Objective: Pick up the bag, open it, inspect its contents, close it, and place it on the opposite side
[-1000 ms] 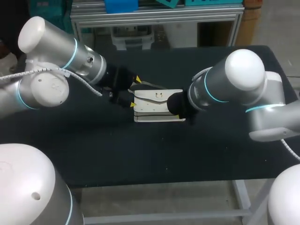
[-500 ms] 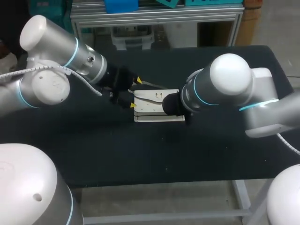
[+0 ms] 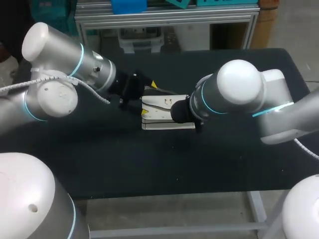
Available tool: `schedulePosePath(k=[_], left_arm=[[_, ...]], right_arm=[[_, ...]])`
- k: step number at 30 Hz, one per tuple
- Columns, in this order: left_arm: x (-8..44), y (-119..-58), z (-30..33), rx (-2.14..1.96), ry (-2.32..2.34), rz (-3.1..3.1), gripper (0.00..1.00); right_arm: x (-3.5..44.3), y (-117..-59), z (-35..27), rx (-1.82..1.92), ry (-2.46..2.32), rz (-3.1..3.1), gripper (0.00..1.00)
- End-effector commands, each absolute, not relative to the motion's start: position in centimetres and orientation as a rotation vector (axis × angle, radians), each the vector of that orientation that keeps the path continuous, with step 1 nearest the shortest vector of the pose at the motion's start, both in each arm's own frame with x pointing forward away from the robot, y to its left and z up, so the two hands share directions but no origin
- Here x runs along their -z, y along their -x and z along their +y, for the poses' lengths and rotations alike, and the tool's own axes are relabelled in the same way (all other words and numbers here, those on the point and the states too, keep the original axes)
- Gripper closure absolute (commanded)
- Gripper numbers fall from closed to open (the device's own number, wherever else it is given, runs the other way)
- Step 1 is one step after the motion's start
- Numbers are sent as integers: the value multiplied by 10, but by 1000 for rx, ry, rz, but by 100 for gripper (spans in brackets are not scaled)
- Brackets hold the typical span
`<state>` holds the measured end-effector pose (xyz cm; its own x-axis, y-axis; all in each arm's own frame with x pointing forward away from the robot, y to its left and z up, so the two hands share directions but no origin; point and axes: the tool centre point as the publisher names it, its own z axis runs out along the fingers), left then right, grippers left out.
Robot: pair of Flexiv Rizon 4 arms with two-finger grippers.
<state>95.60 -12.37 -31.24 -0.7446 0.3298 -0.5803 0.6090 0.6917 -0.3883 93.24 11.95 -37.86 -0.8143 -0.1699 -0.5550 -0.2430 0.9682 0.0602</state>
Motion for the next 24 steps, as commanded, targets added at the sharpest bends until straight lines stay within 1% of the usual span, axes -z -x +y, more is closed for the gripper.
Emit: schedulePosePath(k=[1,11,12,13,14,15,16,19,24], left_arm=[[322,-953,-121,862,-721,2383,0],[326,-953,-126,858,-777,2347,1],[327,-954,-129,852,-797,2330,15],[327,-954,-130,853,-816,2310,22],[327,-956,-132,847,-819,2299,43],[327,-957,-134,836,-846,2281,55],[328,-957,-135,834,-849,2268,56],[332,-959,-138,816,-881,2254,52],[344,-958,-142,817,-955,2223,54]], right_arm=[[385,-930,119,-182,288,2523,100],[385,-930,119,-182,288,2523,100],[385,-930,119,-182,288,2523,100],[385,-930,119,-182,288,2523,100],[385,-930,119,-182,288,2523,100],[385,-930,119,-182,288,2523,100],[385,-930,119,-182,288,2523,100],[385,-930,119,-182,288,2523,100],[385,-930,119,-182,288,2523,100]])
